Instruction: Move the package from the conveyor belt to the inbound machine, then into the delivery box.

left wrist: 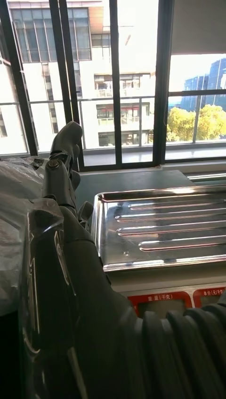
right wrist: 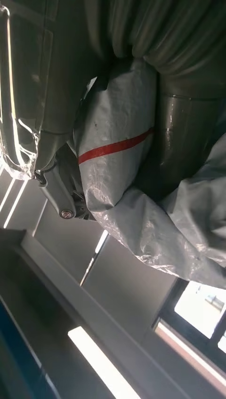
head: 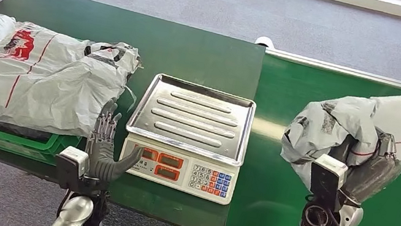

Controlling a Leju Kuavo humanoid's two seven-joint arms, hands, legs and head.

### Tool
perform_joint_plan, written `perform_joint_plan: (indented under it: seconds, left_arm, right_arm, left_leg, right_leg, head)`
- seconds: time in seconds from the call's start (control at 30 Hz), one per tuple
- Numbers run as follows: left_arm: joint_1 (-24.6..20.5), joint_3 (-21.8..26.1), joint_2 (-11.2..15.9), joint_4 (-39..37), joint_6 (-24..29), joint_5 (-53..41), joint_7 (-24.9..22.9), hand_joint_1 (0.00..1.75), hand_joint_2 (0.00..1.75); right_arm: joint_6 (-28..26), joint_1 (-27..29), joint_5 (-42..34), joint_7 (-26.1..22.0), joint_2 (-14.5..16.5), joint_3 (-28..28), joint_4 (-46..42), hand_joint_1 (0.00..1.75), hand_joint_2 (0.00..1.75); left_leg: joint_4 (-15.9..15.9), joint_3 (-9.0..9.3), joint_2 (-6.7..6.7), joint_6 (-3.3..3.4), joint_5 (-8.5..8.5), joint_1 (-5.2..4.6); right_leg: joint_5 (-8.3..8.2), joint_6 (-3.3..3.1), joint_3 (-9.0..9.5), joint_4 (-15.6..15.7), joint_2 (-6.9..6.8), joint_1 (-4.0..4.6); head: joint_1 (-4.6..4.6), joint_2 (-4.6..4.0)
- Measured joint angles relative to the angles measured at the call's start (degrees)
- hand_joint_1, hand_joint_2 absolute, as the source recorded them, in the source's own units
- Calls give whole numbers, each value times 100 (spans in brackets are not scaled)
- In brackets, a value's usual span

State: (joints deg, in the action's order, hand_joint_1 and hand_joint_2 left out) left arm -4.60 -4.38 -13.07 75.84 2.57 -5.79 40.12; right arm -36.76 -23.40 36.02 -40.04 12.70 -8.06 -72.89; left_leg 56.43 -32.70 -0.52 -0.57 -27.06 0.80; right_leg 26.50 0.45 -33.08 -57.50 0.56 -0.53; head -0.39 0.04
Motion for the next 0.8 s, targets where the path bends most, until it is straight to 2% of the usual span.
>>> perform_joint_plan:
  seconds: [0.27, 0.4, 0.6, 0.7, 0.8]
  left_arm:
    - [-31, -15, 3, 0, 9, 52, 0, 0, 175]
    - [-34, -21, 17, 16, 62, 190, -1, 0, 175]
    - [-32, -13, 49, 133, -4, 320, 1, 0, 175]
    - [-45, -6, 63, 148, -123, 341, 1, 0, 175]
    - [-61, -1, 80, 148, -192, 347, 1, 0, 175]
  right_arm:
    - [0, -153, 255, 0, 91, 244, -198, 175, 175]
    - [0, -525, 1332, 109, 144, 490, 98, 175, 175]
    - [1, -1620, 3121, 891, 453, 1367, 1531, 175, 175]
    - [67, -2128, 3335, 1139, 598, 1954, 2473, 175, 175]
    - [456, -2421, 3551, 1407, 702, 2607, 3290, 175, 175]
  left_leg:
    - [0, -9, -7, 0, -1, -1]
    - [0, -12, 9, 0, -1, 0]
    - [-1, -6, 11, -5, 4, 9]
    - [-1, -7, 4, -8, 5, 11]
    - [-1, -10, -4, -8, 5, 12]
  right_leg:
    - [1, 1, -1, -1, -2, -1]
    - [-2, -2, -6, -2, 7, 0]
    - [-3, -4, -8, -12, 9, 8]
    - [-2, -5, -9, -14, 5, 9]
    - [0, -6, -9, -14, 2, 9]
  head:
    - [0, 0]
    - [-1, 0]
    - [-1, 0]
    - [-1, 0]
    - [-1, 0]
